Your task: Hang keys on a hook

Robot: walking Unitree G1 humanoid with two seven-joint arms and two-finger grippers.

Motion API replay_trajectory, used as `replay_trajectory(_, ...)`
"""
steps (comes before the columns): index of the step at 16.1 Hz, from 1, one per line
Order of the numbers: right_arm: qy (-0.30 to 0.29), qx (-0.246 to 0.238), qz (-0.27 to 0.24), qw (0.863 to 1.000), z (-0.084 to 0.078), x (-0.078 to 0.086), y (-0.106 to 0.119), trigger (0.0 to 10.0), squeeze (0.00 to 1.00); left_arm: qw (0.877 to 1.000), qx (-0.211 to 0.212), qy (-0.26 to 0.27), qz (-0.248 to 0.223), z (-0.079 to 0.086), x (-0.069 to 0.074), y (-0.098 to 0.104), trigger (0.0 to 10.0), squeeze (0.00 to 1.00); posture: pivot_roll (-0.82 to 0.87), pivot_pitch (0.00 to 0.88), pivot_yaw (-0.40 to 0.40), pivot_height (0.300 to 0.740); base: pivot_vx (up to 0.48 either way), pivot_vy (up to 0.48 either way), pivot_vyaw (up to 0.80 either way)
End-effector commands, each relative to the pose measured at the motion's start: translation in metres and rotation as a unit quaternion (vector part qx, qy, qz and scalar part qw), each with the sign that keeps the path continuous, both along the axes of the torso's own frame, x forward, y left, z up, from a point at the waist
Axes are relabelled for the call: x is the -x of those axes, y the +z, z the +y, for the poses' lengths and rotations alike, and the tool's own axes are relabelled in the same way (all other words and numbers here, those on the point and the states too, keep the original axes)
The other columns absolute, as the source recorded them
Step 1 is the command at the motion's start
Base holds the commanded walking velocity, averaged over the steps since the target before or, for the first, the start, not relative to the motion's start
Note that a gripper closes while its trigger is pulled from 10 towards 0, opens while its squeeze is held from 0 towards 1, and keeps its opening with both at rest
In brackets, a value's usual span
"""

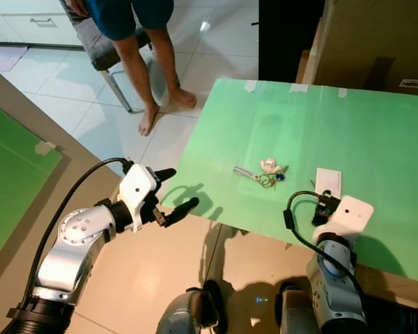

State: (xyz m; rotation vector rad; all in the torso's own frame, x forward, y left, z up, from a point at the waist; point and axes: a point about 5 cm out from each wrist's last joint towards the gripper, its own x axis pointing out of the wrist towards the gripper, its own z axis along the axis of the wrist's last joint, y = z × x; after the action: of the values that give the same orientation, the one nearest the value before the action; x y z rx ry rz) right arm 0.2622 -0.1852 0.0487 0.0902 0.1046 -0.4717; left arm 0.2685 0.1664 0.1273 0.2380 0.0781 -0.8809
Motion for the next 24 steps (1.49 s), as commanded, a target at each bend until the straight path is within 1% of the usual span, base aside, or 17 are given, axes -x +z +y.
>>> replay_trajectory(1, -0.004, -0.016, 0.009, 1.000, 0.002, 0.003, -0.007, 10.0, 0.00, 1.000, -0.009, 0.004, 0.001, 0.007, 0.003, 0.002, 10.0, 0.00, -0.10, 0.245, 0.229, 0.740, 0.000, 0.000, 0.00)
replay_trajectory(3, -0.015, -0.029, 0.007, 0.999, 0.000, 0.003, -0.009, 10.0, 0.00, 1.000, -0.007, -0.011, 0.006, 0.005, 0.006, 0.004, 10.0, 0.00, -0.10, 0.250, 0.232, 0.740, 0.000, 0.000, 0.00)
replay_trajectory(5, -0.018, -0.037, 0.010, 0.999, 0.001, 0.002, -0.012, 10.0, 0.00, 0.999, -0.020, -0.035, 0.010, 0.004, 0.011, 0.002, 10.0, 0.00, -0.09, 0.254, 0.236, 0.740, 0.000, 0.000, 0.00)
replay_trajectory(6, -0.013, -0.042, 0.007, 0.999, 0.002, -0.001, -0.011, 10.0, 0.00, 0.999, -0.019, -0.039, 0.012, 0.003, 0.011, 0.003, 10.0, 0.00, -0.09, 0.258, 0.240, 0.740, 0.000, 0.000, 0.00)
replay_trajectory(10, 0.005, -0.066, -0.010, 0.998, 0.005, -0.013, -0.008, 10.0, 0.00, 0.999, -0.020, -0.043, 0.011, 0.002, 0.010, 0.007, 10.0, 0.00, -0.09, 0.268, 0.251, 0.740, 0.000, 0.000, 0.00)
replay_trajectory(12, 0.009, -0.065, -0.009, 0.998, 0.004, -0.017, -0.008, 10.0, 0.00, 0.999, -0.021, -0.042, 0.009, 0.003, 0.010, 0.008, 10.0, 0.00, -0.08, 0.275, 0.254, 0.740, 0.000, 0.000, 0.00)
replay_trajectory(14, 0.013, -0.065, -0.001, 0.998, 0.004, -0.018, -0.011, 10.0, 0.00, 0.999, -0.021, -0.039, 0.009, 0.003, 0.009, 0.009, 10.0, 0.00, -0.08, 0.278, 0.253, 0.740, 0.000, 0.000, 0.00)
replay_trajectory(16, 0.015, -0.077, 0.013, 0.997, 0.010, -0.017, -0.017, 10.0, 0.00, 0.999, -0.020, -0.035, 0.011, 0.004, 0.010, 0.009, 10.0, 0.00, -0.08, 0.280, 0.253, 0.740, 0.000, 0.000, 0.00)
replay_trajectory(19, 0.020, -0.084, 0.016, 0.996, 0.015, -0.016, -0.020, 10.0, 0.00, 0.999, -0.021, -0.033, 0.012, 0.005, 0.011, 0.009, 10.0, 0.00, -0.07, 0.284, 0.255, 0.740, 0.000, 0.000, 0.00)
replay_trajectory(22, 0.025, -0.085, 0.018, 0.996, 0.016, -0.017, -0.021, 10.0, 0.00, 0.999, -0.021, -0.033, 0.014, 0.006, 0.011, 0.007, 10.0, 0.00, -0.07, 0.285, 0.256, 0.740, 0.000, 0.000, 0.00)
replay_trajectory(23, 0.029, -0.094, 0.020, 0.995, 0.017, -0.016, -0.023, 0.0, 0.00, 0.999, -0.022, -0.032, 0.015, 0.007, 0.009, 0.007, 10.0, 0.00, -0.07, 0.287, 0.257, 0.740, 0.000, 0.000, 0.00)
replay_trajectory(24, 0.030, -0.096, 0.020, 0.995, 0.017, -0.016, -0.023, 0.0, 0.00, 0.999, -0.022, -0.032, 0.015, 0.006, 0.008, 0.008, 10.0, 0.00, -0.07, 0.287, 0.257, 0.740, 0.000, 0.000, 0.00)
